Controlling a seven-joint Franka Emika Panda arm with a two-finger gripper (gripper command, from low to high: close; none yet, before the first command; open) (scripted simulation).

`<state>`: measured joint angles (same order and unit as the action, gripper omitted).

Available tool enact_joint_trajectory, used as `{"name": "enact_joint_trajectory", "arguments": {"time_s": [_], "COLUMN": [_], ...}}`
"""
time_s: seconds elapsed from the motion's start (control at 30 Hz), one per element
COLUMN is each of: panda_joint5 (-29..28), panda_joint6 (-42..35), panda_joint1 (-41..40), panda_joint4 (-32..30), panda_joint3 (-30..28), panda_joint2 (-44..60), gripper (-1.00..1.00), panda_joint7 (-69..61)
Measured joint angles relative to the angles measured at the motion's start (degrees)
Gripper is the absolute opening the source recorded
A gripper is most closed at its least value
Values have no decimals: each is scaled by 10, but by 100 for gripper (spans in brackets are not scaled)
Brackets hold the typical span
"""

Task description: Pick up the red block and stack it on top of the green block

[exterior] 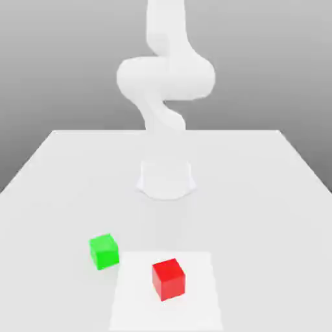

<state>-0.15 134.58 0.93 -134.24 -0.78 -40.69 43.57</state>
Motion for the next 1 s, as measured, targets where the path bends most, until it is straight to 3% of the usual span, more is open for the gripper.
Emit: {"name": "enact_joint_trajectory", "arguments": {"time_s": [0.67,0.87,0.9,1.0], "panda_joint5": [9,33,36,35], "panda_joint6": [227,327,341,341], "panda_joint1": [44,34,32,32], "panda_joint4": [-199,-193,-191,-191], "panda_joint3": [-37,-22,-19,-19], "panda_joint2": [420,544,561,561], "gripper": [0,0,-100,-100], "panda_joint7": [-199,-226,-228,-228]}}
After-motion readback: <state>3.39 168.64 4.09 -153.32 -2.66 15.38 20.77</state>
